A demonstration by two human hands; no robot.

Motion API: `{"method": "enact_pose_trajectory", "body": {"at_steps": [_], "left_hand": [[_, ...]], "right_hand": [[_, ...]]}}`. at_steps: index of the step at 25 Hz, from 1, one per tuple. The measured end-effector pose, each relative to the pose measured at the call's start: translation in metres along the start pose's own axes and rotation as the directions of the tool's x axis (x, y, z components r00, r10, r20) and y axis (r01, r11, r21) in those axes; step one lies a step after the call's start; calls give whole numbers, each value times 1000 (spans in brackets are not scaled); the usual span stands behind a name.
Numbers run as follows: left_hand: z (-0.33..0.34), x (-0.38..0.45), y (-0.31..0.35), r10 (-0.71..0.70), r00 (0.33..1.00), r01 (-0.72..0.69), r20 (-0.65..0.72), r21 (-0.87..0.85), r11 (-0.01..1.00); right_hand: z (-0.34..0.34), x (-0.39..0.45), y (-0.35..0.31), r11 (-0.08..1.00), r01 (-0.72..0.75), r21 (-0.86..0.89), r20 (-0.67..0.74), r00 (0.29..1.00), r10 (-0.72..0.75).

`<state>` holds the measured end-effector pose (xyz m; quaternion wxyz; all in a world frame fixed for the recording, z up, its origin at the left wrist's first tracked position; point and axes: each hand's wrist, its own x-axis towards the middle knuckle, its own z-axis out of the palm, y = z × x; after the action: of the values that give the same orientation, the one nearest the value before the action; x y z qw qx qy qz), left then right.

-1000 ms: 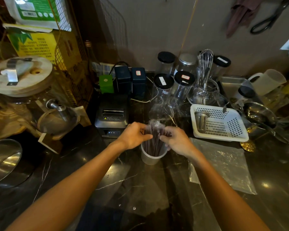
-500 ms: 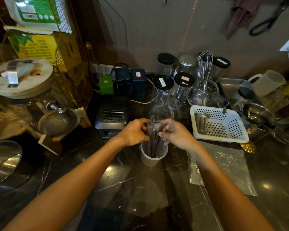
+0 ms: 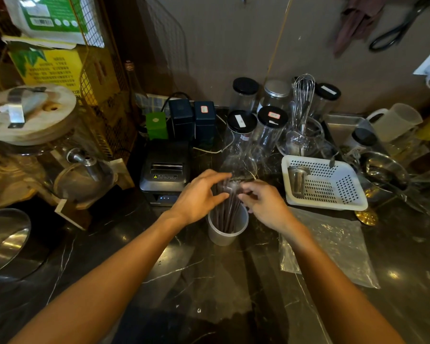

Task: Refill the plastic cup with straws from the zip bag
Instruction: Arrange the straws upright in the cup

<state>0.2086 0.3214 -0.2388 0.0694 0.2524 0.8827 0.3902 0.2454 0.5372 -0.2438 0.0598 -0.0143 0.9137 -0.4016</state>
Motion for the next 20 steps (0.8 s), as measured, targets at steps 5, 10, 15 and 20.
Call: {"method": "enact_pose_trajectory", "body": {"at_steps": [5, 10, 15, 20], "left_hand": [[5, 1, -1, -44, 999, 45, 10, -121, 992], [-5, 13, 3, -15, 1000, 18, 25, -100, 995], [-14, 22, 9, -18, 987, 19, 158, -5, 1000], [-10, 10, 4, -82, 981, 81, 173, 12, 997]], "right_hand": [[4, -4, -5, 1000, -5, 30, 80, 997, 2], [3, -3, -16, 1000, -6, 5, 18, 1000, 6], [-8, 4, -28, 998, -29, -55, 128, 991, 36], [-4, 2, -16, 983, -143, 115, 135, 983, 127]]}}
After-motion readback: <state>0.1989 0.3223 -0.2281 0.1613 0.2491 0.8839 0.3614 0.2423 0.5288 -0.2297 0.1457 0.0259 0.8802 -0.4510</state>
